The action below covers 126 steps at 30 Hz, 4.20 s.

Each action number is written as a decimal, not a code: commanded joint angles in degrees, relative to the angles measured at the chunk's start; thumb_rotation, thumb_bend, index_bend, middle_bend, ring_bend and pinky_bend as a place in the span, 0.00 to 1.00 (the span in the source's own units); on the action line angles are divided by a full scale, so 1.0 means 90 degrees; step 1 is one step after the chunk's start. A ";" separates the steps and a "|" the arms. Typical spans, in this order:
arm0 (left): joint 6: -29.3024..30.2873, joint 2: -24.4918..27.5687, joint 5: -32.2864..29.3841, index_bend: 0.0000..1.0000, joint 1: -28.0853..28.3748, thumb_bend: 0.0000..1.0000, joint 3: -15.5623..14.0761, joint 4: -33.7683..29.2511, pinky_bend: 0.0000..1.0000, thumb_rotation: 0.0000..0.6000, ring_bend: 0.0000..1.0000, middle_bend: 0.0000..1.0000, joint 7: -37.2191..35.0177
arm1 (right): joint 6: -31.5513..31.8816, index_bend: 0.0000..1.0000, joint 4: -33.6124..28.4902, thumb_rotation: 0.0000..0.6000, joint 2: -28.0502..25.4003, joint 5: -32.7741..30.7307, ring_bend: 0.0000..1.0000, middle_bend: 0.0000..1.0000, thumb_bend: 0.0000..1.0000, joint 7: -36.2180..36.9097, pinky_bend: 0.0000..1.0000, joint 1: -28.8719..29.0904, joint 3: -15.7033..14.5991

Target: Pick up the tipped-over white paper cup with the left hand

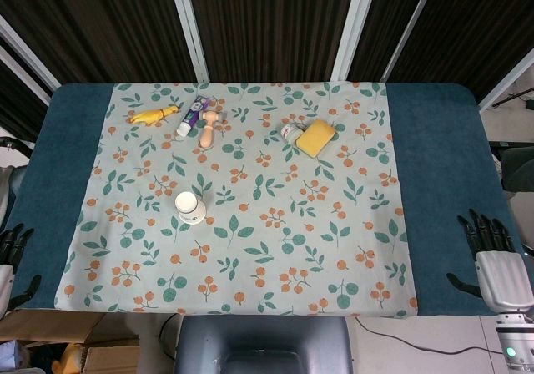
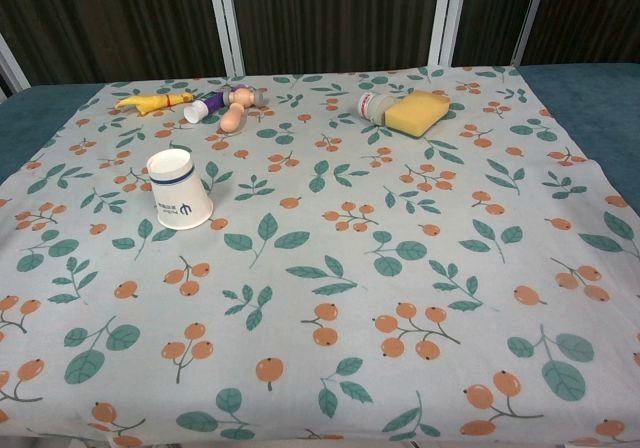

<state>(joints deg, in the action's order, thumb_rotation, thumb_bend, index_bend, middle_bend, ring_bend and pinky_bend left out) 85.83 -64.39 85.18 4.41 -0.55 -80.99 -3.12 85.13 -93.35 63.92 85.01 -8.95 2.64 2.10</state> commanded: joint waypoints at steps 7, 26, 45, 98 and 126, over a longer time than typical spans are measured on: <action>0.0011 -0.0024 0.0031 0.00 -0.0017 0.36 0.0048 -0.0034 0.00 1.00 0.00 0.00 0.0103 | -0.0085 0.00 0.0077 1.00 -0.0003 -0.0106 0.00 0.00 0.29 0.0089 0.00 -0.0005 0.0021; -0.1018 0.0562 0.0605 0.00 0.1251 0.35 0.0565 -0.1547 0.00 1.00 0.00 0.00 0.1261 | -0.0132 0.00 0.0000 1.00 -0.0020 0.0042 0.00 0.00 0.29 0.0002 0.00 0.0111 0.0078; -0.4373 0.0062 -0.2286 0.00 0.4103 0.31 0.1344 -0.2456 0.00 1.00 0.00 0.00 0.4555 | 0.0164 0.00 0.0105 1.00 -0.0139 -0.0202 0.00 0.00 0.29 0.0237 0.00 -0.0133 0.0151; -0.3489 -0.1981 -0.5833 0.31 0.6868 0.31 -0.0431 -0.1046 0.00 1.00 0.00 0.27 0.7844 | -0.0082 0.00 0.0394 1.00 0.0057 -0.0687 0.00 0.00 0.29 0.0143 0.00 -0.0124 0.0323; -0.3064 -0.2345 -0.2389 0.49 0.4929 0.42 0.0866 0.0043 0.00 1.00 0.14 0.45 0.0314 | -0.0107 0.00 0.0206 1.00 0.0009 -0.0632 0.00 0.00 0.28 0.0168 0.00 -0.0141 0.0271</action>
<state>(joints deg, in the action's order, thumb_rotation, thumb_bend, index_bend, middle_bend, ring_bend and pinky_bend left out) 57.11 -82.88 55.48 55.24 3.56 -86.69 16.14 84.12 -91.44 64.03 79.26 -7.50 1.42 4.58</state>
